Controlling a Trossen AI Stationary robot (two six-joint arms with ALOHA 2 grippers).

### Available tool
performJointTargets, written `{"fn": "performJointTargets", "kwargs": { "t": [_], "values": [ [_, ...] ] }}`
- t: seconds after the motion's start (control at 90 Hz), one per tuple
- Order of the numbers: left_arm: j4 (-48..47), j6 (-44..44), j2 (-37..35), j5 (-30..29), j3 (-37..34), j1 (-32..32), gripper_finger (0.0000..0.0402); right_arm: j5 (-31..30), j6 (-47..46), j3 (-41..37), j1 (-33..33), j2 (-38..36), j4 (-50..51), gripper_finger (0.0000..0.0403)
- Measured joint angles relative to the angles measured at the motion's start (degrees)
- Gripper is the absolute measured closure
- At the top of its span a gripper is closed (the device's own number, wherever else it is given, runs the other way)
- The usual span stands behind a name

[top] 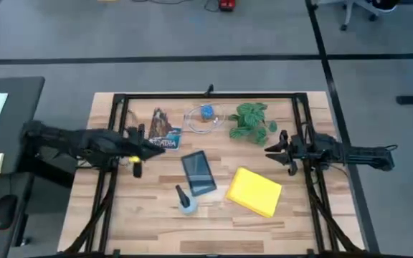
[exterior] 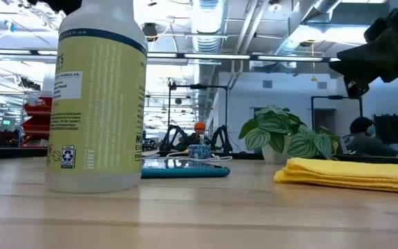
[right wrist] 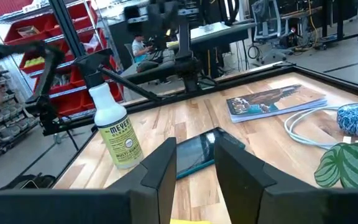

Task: Apply microfiber cloth
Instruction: Spray the front of the blue tablet

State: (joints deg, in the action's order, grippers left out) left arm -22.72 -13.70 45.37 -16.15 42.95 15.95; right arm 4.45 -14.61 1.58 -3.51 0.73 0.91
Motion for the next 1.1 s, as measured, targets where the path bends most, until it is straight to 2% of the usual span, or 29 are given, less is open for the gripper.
{"fn": "performJointTargets", "kwargs": {
  "t": [0.133,0.256,0.344,0.411,0.567,0.711,0.833,0.978,1.1],
  "values": [
    [-23.3,-12.8,16.3,-3.3,15.7,8.4,0.0402,0.0,0.0,0.0,0.0,0.0,0.0,0.0305],
    [-40.8,-25.0,29.1,-4.5,28.4,15.8,0.0402,0.0,0.0,0.0,0.0,0.0,0.0,0.0305],
    [-50.8,-30.1,37.2,-3.0,36.7,20.1,0.0402,0.0,0.0,0.0,0.0,0.0,0.0,0.0305],
    [-56.2,-31.2,42.2,0.7,42.5,22.6,0.0402,0.0,0.0,0.0,0.0,0.0,0.0,0.0305],
    [-58.8,-30.0,50.2,11.1,54.4,24.3,0.0402,0.0,0.0,0.0,0.0,0.0,0.0,0.0305],
    [-61.1,-23.7,53.9,14.5,64.2,24.0,0.0399,0.0,0.0,0.0,0.0,0.0,0.0,0.0305],
    [-65.0,-16.9,55.1,14.9,72.0,23.2,0.0371,0.0,0.0,0.0,0.0,0.0,0.0,0.0305],
    [-67.3,-13.0,54.7,13.8,77.9,20.8,0.0317,0.0,0.0,0.0,0.0,0.0,0.0,0.0305],
    [-67.0,-2.9,54.6,11.8,81.7,18.1,0.0279,0.0,0.0,0.0,0.0,0.0,0.0,0.0305]
  ]
}}
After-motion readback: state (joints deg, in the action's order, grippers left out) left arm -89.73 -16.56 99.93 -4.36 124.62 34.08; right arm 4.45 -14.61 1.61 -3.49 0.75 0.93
